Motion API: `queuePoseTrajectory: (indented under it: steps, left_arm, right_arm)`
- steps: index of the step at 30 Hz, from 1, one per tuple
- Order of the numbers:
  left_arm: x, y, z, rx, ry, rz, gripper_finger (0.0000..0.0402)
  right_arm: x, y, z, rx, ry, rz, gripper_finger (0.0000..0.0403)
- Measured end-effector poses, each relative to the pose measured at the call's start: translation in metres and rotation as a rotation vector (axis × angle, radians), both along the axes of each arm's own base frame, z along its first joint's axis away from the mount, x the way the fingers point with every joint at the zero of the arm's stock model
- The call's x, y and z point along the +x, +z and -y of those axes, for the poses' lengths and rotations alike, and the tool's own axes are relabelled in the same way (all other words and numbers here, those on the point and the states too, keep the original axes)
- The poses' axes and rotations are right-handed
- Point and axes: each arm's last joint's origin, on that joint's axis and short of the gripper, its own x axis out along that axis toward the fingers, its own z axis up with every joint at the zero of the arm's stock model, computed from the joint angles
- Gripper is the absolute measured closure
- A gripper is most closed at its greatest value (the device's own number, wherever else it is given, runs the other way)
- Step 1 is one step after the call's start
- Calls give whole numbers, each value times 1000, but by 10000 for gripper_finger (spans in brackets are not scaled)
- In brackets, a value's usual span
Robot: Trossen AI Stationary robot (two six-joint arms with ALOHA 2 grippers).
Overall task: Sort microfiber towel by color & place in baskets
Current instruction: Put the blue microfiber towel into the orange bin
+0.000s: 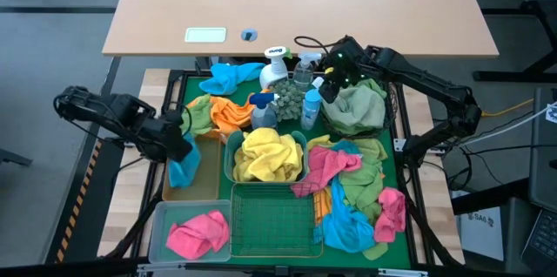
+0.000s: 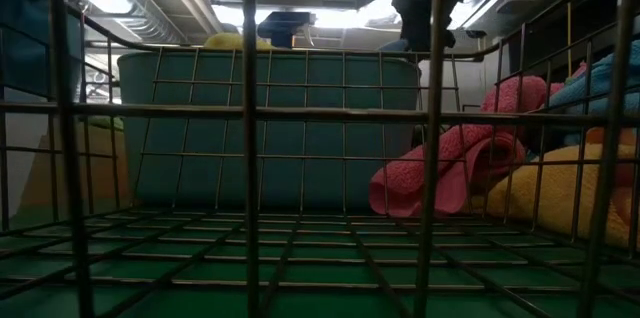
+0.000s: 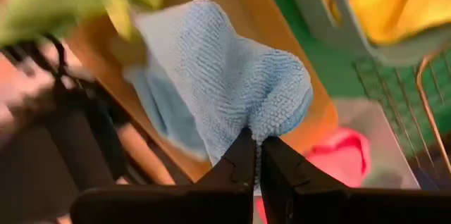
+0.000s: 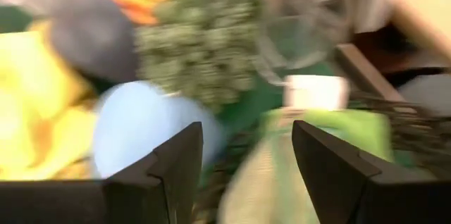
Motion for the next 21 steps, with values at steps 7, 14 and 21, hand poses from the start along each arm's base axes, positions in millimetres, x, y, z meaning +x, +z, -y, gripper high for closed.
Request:
queuePoseTrajectory:
  steps: [7, 14, 21]
  left_arm:
    - [9, -21, 6, -41, -100, -127, 391]
    - [12, -32, 7, -12, -108, -174, 348]
    - [12, -33, 6, -10, -107, -178, 310]
  right_arm:
    - [15, 1, -33, 135, 204, 67, 182]
    - [29, 1, -75, 110, 335, 44, 182]
    - [28, -2, -81, -50, 248, -56, 182]
